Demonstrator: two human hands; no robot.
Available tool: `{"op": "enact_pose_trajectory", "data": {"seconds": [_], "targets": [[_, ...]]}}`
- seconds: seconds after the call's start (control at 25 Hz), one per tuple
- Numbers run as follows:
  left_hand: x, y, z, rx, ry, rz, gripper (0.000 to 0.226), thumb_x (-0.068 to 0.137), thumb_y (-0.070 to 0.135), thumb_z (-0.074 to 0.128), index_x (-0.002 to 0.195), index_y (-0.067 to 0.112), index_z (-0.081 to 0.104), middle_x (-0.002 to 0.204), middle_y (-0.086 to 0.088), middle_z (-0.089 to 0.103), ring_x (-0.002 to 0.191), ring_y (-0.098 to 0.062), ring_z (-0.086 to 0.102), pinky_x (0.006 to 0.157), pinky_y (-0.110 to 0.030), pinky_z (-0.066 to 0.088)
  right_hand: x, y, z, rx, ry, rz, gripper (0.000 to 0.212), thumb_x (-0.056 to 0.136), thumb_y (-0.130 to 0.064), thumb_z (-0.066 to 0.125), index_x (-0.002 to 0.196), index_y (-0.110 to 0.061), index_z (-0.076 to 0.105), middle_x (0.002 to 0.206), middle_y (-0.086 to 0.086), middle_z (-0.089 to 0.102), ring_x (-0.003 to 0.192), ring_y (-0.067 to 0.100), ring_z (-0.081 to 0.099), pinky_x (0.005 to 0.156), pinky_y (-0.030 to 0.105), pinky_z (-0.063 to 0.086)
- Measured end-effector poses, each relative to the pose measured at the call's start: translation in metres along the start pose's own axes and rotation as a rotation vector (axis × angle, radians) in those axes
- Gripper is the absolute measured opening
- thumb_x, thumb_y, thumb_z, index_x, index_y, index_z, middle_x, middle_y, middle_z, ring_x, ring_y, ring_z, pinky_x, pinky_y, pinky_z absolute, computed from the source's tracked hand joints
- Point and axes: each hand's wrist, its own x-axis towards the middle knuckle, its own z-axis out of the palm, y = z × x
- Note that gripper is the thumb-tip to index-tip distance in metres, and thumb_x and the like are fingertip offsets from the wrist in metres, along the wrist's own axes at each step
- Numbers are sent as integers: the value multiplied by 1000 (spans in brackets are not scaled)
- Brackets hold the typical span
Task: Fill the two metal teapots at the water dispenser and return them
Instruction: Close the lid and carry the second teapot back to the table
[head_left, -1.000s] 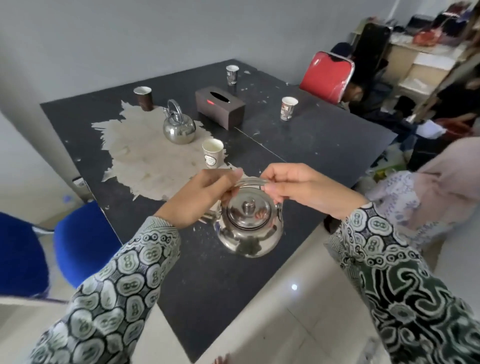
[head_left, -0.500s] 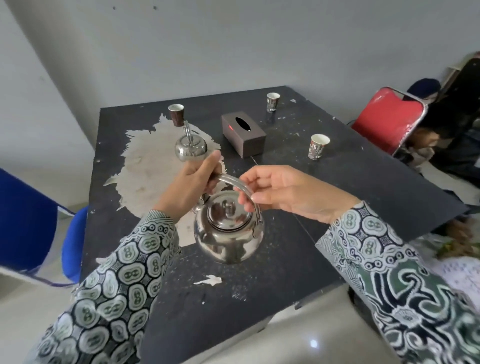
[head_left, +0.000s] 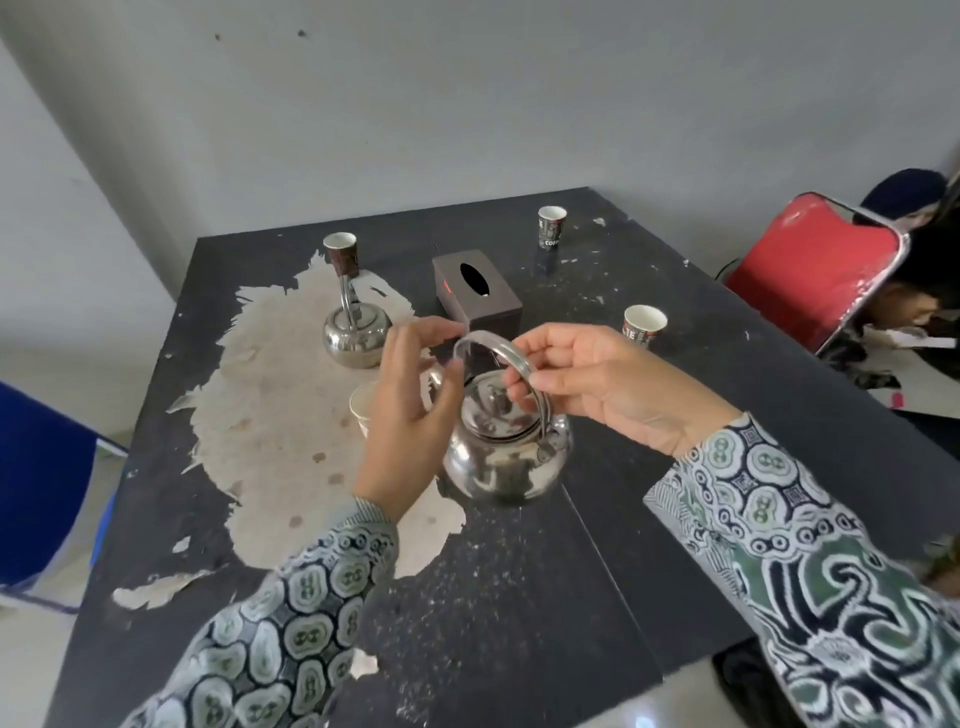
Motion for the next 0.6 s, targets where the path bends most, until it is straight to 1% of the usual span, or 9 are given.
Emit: {"op": "enact_pose_trajectory", "data": {"seconds": [0.08, 0.16, 0.24, 0.32, 0.44, 0.52, 0.6], "targets": [[5, 0, 18, 107, 5, 153, 15, 88, 23, 44, 102, 27, 49, 105, 2, 51, 100, -16, 50, 91, -26, 43, 13, -6, -23, -2, 40, -12, 27, 87, 6, 47, 112, 1, 54, 92, 8, 65, 82, 12, 64, 74, 24, 55], [14, -2, 36, 195, -63, 254, 14, 87, 19, 47, 99, 20, 55, 103, 5, 50, 99, -16, 49, 89, -23, 39, 27, -14, -46, 19, 82, -21, 27, 87, 6, 46, 113, 2, 54, 91, 7, 66, 79, 11, 65, 72, 24, 55], [29, -7, 57, 265, -159, 308, 18, 86, 17, 51, 102, 16, 60, 108, 3, 52, 100, -16, 50, 88, -24, 40, 41, -21, -73, 71, 128, -35, 27, 87, 7, 46, 112, 1, 54, 91, 7, 65, 78, 12, 65, 73, 26, 56], [45, -12, 77, 338, -253, 317, 28, 86, 18, 53, 114, 18, 57, 117, 1, 51, 104, -14, 48, 90, -28, 42, 55, -27, -97, 104, 137, -45, 24, 87, 7, 46, 107, -1, 56, 91, 7, 65, 78, 12, 66, 74, 28, 56], [71, -20, 108, 457, -318, 276, 42, 86, 24, 49, 127, 26, 47, 134, 0, 44, 121, -16, 43, 100, -35, 41, 83, -37, -136, 89, 143, -19, 24, 87, 8, 44, 104, -4, 57, 91, 6, 65, 77, 10, 67, 73, 28, 57], [89, -27, 125, 558, -362, 249, 48, 86, 27, 47, 133, 28, 40, 145, 1, 33, 134, -17, 32, 109, -37, 34, 104, -40, -163, 81, 141, -10, 25, 88, 9, 41, 104, -4, 56, 91, 7, 64, 78, 11, 66, 70, 28, 57], [114, -34, 145, 629, -389, 219, 54, 87, 27, 47, 138, 30, 32, 150, 1, 25, 141, -19, 21, 114, -37, 26, 126, -44, -192, 47, 141, 4, 27, 89, 10, 39, 102, -6, 56, 91, 6, 64, 78, 11, 66, 67, 25, 58]]}}
